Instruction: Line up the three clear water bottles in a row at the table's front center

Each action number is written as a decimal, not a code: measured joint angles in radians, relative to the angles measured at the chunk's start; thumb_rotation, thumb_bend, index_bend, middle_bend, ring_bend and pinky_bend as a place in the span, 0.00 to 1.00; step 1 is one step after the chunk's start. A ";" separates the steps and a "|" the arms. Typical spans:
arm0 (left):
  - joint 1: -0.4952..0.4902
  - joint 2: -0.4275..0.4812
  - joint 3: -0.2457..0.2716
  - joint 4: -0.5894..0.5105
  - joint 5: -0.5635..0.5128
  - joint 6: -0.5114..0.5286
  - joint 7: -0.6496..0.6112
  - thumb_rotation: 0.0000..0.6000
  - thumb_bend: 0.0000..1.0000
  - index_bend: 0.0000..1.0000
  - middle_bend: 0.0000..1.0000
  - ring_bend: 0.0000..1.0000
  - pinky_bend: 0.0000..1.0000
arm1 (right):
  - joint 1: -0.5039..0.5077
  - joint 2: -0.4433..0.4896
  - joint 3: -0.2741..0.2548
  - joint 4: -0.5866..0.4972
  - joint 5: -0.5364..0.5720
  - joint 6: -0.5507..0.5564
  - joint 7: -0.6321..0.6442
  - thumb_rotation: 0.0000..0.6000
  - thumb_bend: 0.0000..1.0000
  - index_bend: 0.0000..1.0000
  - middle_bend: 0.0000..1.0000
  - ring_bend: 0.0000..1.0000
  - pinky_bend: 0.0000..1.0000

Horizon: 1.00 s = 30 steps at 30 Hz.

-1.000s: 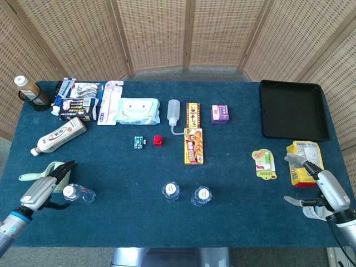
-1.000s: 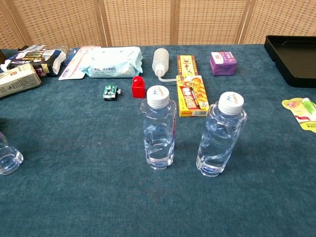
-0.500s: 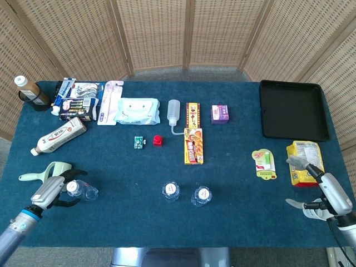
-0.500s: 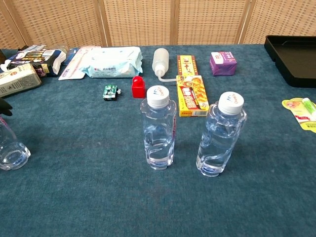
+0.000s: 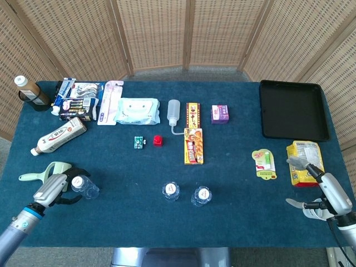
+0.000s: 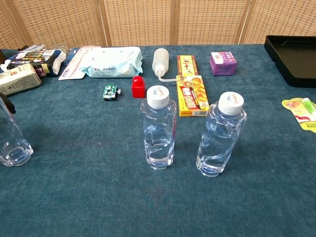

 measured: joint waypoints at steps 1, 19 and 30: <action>-0.003 -0.001 -0.001 0.001 -0.001 -0.003 -0.001 1.00 0.27 0.29 0.30 0.21 0.36 | 0.000 0.001 0.001 -0.002 0.000 -0.001 -0.003 1.00 0.11 0.14 0.22 0.23 0.27; -0.027 -0.084 -0.016 0.049 -0.006 0.023 -0.005 1.00 0.34 0.58 0.50 0.37 0.48 | -0.008 0.006 0.007 -0.012 -0.014 0.005 -0.004 1.00 0.11 0.14 0.22 0.23 0.28; -0.067 -0.096 -0.036 0.032 0.019 0.052 -0.074 1.00 0.33 0.58 0.50 0.37 0.48 | -0.001 0.002 0.010 -0.020 -0.012 -0.017 -0.014 1.00 0.11 0.15 0.22 0.23 0.28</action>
